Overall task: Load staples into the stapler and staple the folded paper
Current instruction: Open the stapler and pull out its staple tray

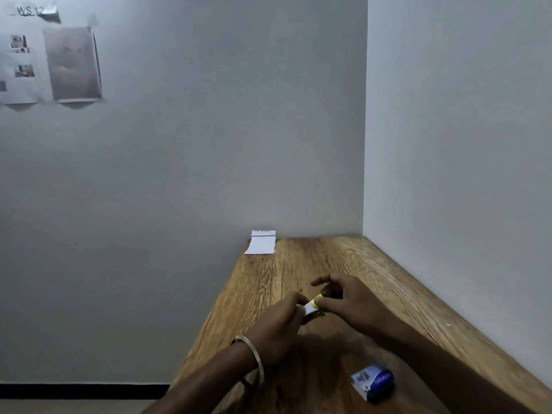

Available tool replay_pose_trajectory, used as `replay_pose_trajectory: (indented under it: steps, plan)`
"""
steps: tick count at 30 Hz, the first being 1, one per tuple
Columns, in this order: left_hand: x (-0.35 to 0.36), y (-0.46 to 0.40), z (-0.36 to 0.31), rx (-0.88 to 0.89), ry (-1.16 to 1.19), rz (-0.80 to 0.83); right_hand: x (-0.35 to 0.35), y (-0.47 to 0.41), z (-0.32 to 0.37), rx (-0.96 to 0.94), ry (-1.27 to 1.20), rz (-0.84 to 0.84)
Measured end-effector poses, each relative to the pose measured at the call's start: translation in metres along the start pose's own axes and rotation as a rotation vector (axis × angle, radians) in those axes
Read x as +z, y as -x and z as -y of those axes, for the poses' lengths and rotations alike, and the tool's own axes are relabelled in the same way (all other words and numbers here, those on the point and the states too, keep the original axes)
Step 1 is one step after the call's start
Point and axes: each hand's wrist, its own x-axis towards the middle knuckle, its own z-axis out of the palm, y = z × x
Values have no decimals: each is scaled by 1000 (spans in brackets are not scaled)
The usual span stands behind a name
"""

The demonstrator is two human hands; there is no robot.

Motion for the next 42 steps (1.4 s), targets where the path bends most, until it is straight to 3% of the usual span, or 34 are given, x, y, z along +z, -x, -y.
replay_pose_trajectory:
  steps: [6,12,16,21,29,33,42]
  plan:
    - [9,-25,0,9,175,-174,1,-13,-13,40,-98,-129]
    - [15,-32,6,-4,291,-244,8,-9,-25,209,-469,29]
    - [19,-33,5,47,331,-292,19,-9,-27,278,-672,-66]
    - [20,-34,8,86,265,-304,25,-7,-23,313,-813,-40]
    - [26,-37,1,60,308,-515,28,-10,-15,255,-849,-139]
    - [10,-39,5,-123,608,-656,27,-4,-15,230,-861,-161]
    - [-1,-42,21,-221,937,-568,19,-5,-18,264,-890,-182]
